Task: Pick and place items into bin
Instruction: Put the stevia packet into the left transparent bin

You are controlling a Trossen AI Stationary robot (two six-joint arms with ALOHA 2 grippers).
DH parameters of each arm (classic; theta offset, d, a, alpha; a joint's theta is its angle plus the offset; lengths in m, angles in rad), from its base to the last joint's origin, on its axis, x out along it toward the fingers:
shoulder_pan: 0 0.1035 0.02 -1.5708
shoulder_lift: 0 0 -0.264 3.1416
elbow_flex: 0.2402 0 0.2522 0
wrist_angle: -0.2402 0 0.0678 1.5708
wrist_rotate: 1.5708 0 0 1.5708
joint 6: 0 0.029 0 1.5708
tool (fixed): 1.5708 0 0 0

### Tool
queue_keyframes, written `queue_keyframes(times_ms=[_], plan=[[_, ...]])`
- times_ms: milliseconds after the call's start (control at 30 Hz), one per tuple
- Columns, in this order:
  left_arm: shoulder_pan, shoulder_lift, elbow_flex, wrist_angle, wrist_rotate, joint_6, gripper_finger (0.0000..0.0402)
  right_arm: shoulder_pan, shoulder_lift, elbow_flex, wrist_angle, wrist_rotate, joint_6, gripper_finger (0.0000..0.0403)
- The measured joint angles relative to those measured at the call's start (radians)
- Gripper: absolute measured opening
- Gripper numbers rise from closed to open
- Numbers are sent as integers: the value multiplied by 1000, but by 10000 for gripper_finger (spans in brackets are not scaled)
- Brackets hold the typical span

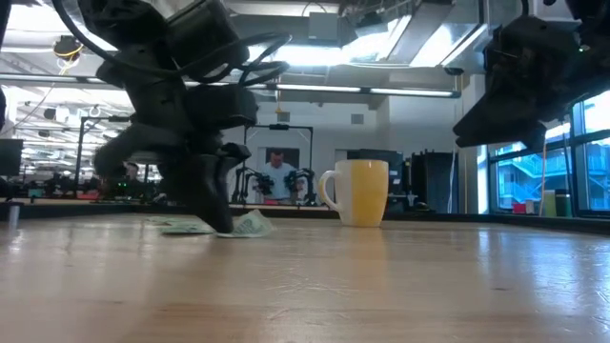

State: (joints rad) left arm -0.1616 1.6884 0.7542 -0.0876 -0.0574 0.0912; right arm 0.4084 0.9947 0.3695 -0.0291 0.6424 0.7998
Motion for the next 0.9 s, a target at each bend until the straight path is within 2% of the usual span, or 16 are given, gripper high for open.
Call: queue_keyframes(times_ms=[133,300,400,600,700,900], plan=[[-1,-64,-6,-24,55,1,1,0,0,0,-3,54,-1,135],[-1,-178,-3,-7,98,9,1,-23,0,0,-8,56,-38,135],[-6,-259,-2,-18,167,-1,1,-48,0,0,-9,56,-47,135],[-98,-407,-1,-90,265,-116,1,-61,0,0,-15,53,-46,135],[-187,-450,-1,-119,235,-204,2,-61,0,0,-15,52,-45,135],[-376,-468,0,-179,36,-394,1,-61,0,0,-14,53,-43,135]])
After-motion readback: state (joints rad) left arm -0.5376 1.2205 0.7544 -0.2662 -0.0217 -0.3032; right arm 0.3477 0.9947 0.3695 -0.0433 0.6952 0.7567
